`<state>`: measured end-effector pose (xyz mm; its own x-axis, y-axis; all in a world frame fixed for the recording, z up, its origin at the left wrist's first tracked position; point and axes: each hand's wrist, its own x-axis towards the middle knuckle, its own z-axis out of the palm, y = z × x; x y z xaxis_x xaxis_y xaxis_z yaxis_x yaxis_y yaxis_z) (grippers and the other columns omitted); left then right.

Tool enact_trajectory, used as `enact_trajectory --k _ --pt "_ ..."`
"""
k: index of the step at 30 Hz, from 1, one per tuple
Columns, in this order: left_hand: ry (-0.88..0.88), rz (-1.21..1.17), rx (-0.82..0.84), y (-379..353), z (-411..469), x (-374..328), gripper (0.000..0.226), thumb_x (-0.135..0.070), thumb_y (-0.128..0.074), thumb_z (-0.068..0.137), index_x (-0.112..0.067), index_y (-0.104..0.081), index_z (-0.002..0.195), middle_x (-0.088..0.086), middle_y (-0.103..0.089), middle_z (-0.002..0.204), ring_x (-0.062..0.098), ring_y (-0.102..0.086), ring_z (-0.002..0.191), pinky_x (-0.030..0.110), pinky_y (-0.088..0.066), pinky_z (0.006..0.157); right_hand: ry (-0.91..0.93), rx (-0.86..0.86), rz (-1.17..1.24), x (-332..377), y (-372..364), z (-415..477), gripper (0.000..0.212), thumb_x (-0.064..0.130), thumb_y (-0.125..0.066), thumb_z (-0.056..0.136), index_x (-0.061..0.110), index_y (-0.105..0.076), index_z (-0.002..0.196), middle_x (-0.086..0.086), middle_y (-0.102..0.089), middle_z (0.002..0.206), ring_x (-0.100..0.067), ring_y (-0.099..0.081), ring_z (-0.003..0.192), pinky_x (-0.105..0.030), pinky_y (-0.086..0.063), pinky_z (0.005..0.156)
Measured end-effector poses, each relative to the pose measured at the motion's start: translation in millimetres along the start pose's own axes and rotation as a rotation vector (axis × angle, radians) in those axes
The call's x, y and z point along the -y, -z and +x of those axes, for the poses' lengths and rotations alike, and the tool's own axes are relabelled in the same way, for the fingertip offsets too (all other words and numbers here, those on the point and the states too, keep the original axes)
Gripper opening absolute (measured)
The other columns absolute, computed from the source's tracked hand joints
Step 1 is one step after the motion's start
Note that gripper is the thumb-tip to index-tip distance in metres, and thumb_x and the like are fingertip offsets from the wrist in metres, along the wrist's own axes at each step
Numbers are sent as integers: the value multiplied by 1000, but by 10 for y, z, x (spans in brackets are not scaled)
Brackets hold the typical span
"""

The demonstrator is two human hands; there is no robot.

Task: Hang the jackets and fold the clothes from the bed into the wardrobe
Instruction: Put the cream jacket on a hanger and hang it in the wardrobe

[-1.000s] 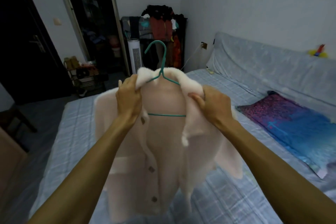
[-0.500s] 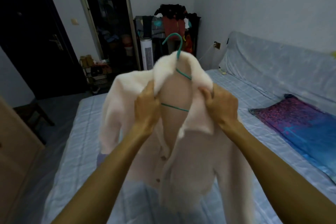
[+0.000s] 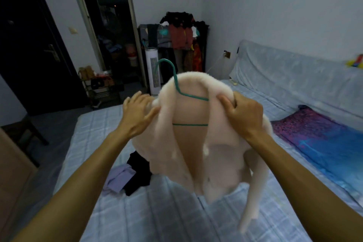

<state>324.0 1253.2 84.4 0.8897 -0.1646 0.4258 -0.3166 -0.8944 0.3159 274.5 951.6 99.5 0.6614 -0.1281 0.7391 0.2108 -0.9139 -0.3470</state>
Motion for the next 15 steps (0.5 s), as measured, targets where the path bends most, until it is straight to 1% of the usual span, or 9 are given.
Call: enact_trajectory --k 1,3,5,6,7,8,10,13,15 --pt "-18 -51 22 -64 31 -51 71 -69 -22 80 -13 -59 103 9 -60 103 31 -55 103 42 -36 85 -5 5 -15 -13 24 13 62 68 -27 81 11 -50 68 -16 -62 64 -38 -58 62 -35 -30 57" --pt "15 -249 -26 -143 38 -210 61 -67 -29 81 -10 -52 81 5 -55 77 25 -53 72 34 -34 61 -22 36 -49 -76 93 81 57 70 -25 79 17 -45 68 -16 -64 69 -37 -58 67 -33 -27 59" --pt "62 -370 -76 -185 59 -313 51 -59 -45 87 -11 -46 72 0 -48 66 16 -44 59 32 -32 53 -19 199 -57 -139 218 197 57 73 -27 80 21 -48 77 -15 -68 86 -35 -60 81 -34 -30 63" --pt "81 -394 -90 -199 70 -344 47 -55 -50 89 -13 -45 69 -3 -46 63 12 -40 56 30 -31 52 -5 343 -75 -161 270 250 58 72 -29 85 20 -55 91 -16 -67 100 -34 -59 91 -35 -33 67" --pt "96 -397 -97 -201 93 -371 45 -53 -51 89 -15 -44 66 -5 -44 62 10 -39 55 30 -31 51 16 500 -110 -163 303 292 59 68 -31 90 19 -54 115 -16 -64 115 -33 -58 101 -36 -37 75" --pt "116 -398 -95 -200 109 -392 44 -54 -51 87 -17 -44 65 -5 -45 61 10 -39 55 30 -31 51 50 627 -144 -135 321 304 63 63 -32 92 17 -42 135 -15 -58 127 -32 -55 111 -36 -38 83" --pt "160 -425 -93 -221 136 -380 44 -57 -50 85 -19 -45 63 -5 -47 61 13 -42 56 31 -33 52 89 778 -120 -74 300 283 74 63 -35 91 16 -24 147 -12 -48 139 -30 -49 121 -36 -38 93" --pt "221 -464 -101 -230 101 -314 47 -61 -50 81 -18 -46 62 -2 -49 62 16 -43 57 32 -34 53 91 771 -22 -53 223 278 81 75 -34 83 21 -30 144 -8 -49 139 -25 -50 119 -36 -41 95" --pt "247 -484 -106 -186 60 -255 45 -56 -54 85 -17 -47 63 -2 -50 62 16 -45 57 32 -35 54 7 681 163 -70 218 320 71 64 -33 91 25 -21 149 -7 -44 143 -23 -45 126 -32 -34 101"
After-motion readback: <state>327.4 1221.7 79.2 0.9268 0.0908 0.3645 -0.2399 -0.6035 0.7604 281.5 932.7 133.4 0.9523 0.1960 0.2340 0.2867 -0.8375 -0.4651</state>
